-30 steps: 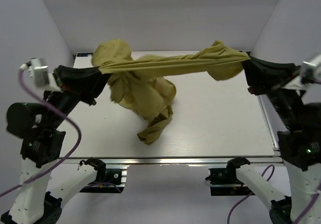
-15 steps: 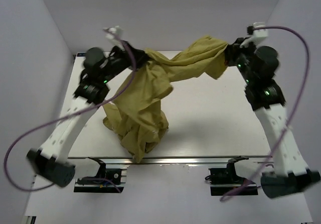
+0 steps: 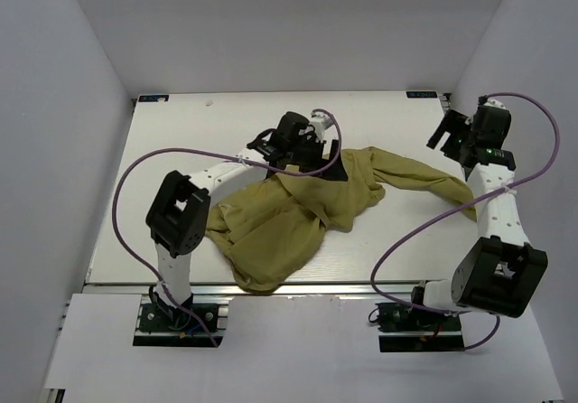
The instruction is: Zip up the jacket
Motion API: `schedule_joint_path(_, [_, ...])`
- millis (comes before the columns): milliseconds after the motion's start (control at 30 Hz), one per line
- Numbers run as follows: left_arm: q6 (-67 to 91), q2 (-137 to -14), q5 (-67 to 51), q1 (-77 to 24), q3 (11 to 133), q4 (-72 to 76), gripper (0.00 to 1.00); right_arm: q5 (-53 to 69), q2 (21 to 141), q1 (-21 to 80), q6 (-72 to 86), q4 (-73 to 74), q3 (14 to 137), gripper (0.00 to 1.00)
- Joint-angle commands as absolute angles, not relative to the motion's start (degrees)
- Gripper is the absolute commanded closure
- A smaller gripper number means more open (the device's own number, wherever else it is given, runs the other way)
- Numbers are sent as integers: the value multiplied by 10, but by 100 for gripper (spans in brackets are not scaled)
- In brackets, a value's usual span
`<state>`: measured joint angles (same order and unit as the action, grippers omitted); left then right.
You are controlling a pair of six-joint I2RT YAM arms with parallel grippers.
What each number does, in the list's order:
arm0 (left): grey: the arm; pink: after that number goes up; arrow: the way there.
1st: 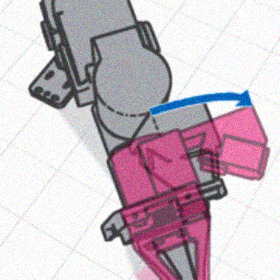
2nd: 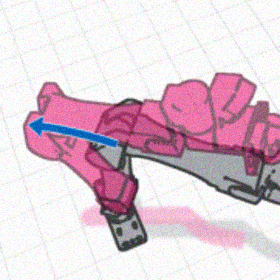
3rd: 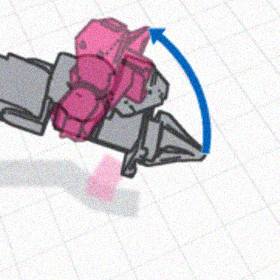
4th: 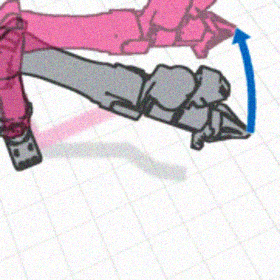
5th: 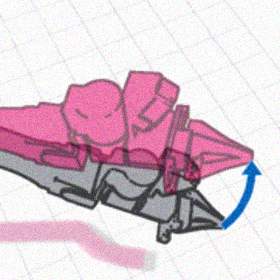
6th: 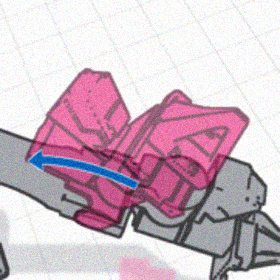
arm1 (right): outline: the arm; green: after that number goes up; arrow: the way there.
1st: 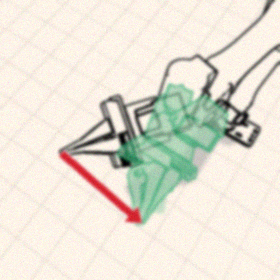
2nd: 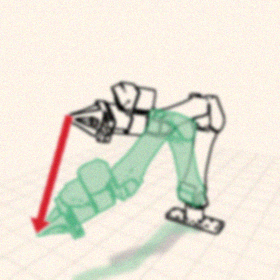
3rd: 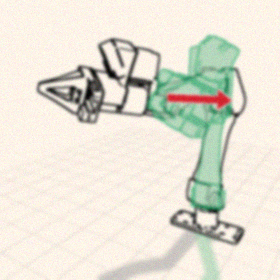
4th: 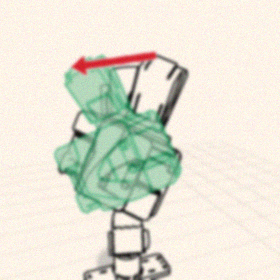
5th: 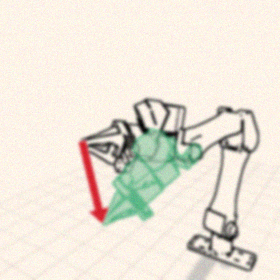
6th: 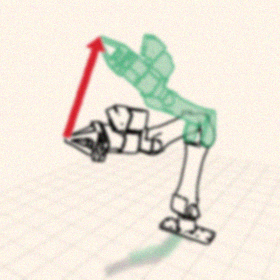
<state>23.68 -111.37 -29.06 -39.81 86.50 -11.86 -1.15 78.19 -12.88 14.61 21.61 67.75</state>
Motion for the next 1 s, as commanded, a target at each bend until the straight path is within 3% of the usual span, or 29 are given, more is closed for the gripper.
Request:
schedule_joint_path(0, [193, -1019, -216, -382, 903, -180, 2, 81, 737, -102, 102, 167, 661, 11])
schedule_joint_path(167, [228, -897, 0, -372, 825, -241, 2, 94, 705, -17, 20, 165, 667, 11])
schedule_joint_path(267, [301, -834, 90, -315, 775, -328, 2, 85, 707, 111, -33, 158, 671, 11])
schedule_joint_path(400, [373, -782, 66, -147, 675, -374, 2, 48, 767, 251, -90, 137, 685, 11])
schedule_joint_path(500, [378, -780, 77, -104, 638, -366, 2, 57, 849, 325, -128, 141, 727, 11])
schedule_joint_path(733, [376, -892, 14, -46, 671, -311, 2, -19, 1077, 425, -181, 199, 891, 11])
schedule_joint_path(867, [359, -951, 25, -37, 679, -297, 7, -27, 1206, 439, -185, 261, 1028, 12])
schedule_joint_path(967, [350, -977, 21, -36, 666, -276, 11, -51, 1244, 448, -199, 256, 1042, 12])
